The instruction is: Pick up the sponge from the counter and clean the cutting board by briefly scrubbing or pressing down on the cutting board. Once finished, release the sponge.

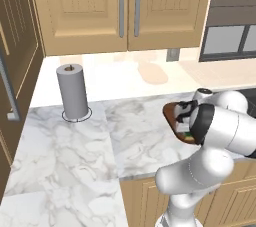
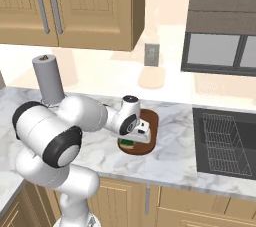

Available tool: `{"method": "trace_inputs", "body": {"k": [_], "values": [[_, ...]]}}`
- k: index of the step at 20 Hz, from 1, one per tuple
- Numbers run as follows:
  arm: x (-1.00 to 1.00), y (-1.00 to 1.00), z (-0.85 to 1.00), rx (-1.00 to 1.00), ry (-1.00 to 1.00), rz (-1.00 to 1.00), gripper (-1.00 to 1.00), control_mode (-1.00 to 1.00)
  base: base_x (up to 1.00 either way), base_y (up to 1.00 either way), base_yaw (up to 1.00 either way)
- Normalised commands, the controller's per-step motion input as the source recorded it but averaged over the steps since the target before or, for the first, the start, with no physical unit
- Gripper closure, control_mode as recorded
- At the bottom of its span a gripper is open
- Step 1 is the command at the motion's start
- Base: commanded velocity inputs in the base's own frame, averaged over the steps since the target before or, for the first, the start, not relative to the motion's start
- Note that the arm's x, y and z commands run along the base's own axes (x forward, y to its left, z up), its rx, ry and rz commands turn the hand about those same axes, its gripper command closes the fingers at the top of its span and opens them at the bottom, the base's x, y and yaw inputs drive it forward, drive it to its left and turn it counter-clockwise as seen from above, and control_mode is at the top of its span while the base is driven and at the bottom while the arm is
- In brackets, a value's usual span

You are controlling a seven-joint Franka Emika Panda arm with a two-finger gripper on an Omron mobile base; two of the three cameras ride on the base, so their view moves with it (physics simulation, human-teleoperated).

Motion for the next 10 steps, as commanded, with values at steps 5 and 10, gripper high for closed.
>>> {"method": "trace_inputs", "body": {"k": [5,10], "values": [[-0.02,-0.68,-0.15,0.02,0.00,-0.03,1.00,-1.00,0.00,0.00,0.00],[-0.05,-0.72,-0.20,0.00,0.00,-0.07,1.00,-1.00,0.00,0.00,0.00]]}}
